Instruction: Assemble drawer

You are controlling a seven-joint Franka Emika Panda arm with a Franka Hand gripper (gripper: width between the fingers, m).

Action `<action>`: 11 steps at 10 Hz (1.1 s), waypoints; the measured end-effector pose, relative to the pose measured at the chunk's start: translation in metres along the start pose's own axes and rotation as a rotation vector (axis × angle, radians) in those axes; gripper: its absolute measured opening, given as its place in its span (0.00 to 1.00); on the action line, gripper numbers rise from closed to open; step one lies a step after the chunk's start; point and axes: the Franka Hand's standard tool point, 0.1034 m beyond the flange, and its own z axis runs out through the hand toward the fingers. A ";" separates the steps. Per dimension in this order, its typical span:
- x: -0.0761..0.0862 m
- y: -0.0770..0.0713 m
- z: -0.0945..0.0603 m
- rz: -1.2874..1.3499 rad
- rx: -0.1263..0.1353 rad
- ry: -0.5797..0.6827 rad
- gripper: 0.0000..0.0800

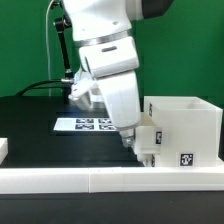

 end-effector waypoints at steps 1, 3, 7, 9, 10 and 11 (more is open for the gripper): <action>0.010 0.000 0.002 0.002 0.005 0.001 0.81; 0.015 -0.002 0.006 -0.004 0.012 0.000 0.81; 0.022 -0.001 0.007 -0.007 0.006 -0.005 0.81; 0.021 -0.001 0.006 -0.011 0.012 -0.021 0.81; 0.012 -0.001 0.004 -0.023 0.018 -0.023 0.81; -0.002 -0.001 0.001 -0.023 0.023 -0.026 0.81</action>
Offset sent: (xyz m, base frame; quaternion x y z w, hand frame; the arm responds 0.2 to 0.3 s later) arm 0.0000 0.0000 0.0000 0.0000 0.0000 0.0000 1.0000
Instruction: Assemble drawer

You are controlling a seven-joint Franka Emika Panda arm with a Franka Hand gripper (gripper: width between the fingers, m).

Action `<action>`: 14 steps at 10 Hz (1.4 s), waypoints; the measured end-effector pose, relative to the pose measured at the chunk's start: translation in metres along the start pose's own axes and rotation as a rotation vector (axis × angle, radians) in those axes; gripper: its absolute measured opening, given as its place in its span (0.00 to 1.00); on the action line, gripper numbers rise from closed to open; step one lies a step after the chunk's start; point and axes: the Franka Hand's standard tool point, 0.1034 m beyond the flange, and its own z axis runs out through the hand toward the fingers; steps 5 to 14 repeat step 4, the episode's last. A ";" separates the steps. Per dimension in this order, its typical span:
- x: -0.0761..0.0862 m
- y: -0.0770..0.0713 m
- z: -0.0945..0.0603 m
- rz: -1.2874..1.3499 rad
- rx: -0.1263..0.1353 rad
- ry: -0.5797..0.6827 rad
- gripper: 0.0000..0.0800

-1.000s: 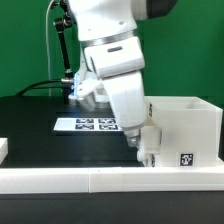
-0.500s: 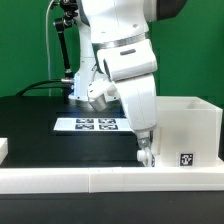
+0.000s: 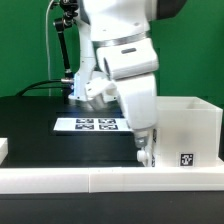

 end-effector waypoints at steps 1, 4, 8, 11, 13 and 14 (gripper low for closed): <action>-0.014 0.001 -0.006 -0.002 -0.001 -0.002 0.81; -0.020 0.002 -0.007 0.008 -0.005 -0.004 0.81; -0.020 0.002 -0.007 0.008 -0.005 -0.004 0.81; -0.020 0.002 -0.007 0.008 -0.005 -0.004 0.81; -0.020 0.002 -0.007 0.008 -0.005 -0.004 0.81; -0.020 0.002 -0.007 0.008 -0.005 -0.004 0.81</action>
Offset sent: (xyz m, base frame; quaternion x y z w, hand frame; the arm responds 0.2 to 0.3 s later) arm 0.0000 0.0000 0.0000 0.0000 0.0000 0.0000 1.0000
